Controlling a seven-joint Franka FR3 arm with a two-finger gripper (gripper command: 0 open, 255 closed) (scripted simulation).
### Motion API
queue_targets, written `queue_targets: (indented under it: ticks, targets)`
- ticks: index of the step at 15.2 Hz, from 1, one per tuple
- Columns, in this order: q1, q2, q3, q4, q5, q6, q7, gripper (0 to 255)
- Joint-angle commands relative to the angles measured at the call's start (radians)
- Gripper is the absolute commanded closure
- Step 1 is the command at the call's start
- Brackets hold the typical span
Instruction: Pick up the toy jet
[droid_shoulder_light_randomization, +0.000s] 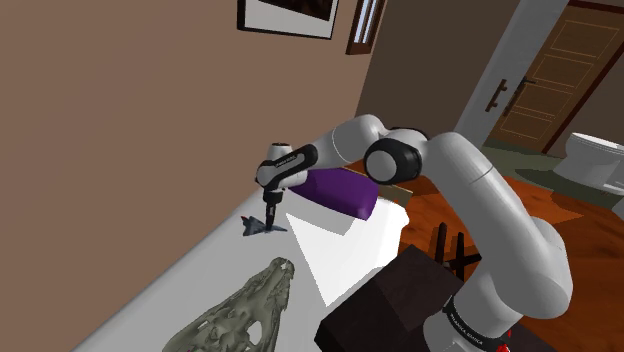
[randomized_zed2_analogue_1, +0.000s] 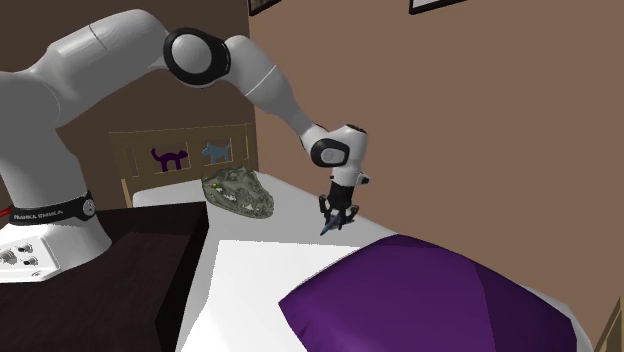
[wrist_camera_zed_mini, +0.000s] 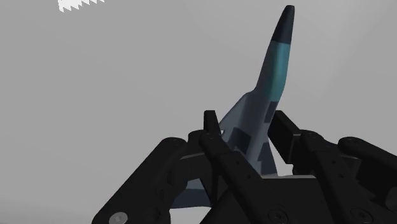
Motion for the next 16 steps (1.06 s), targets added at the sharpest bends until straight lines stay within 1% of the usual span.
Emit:
queue_targets:
  ticks: [1,14,16]
  targets:
    - [0.001,-0.018,-0.001,-0.011,-0.001,-0.006,0.002,255]
    - [0.006,-0.158,-0.009,-0.076,-0.008,-0.082,0.015,255]
    - [0.006,-0.16,-0.009,-0.076,-0.008,-0.083,0.016,255]
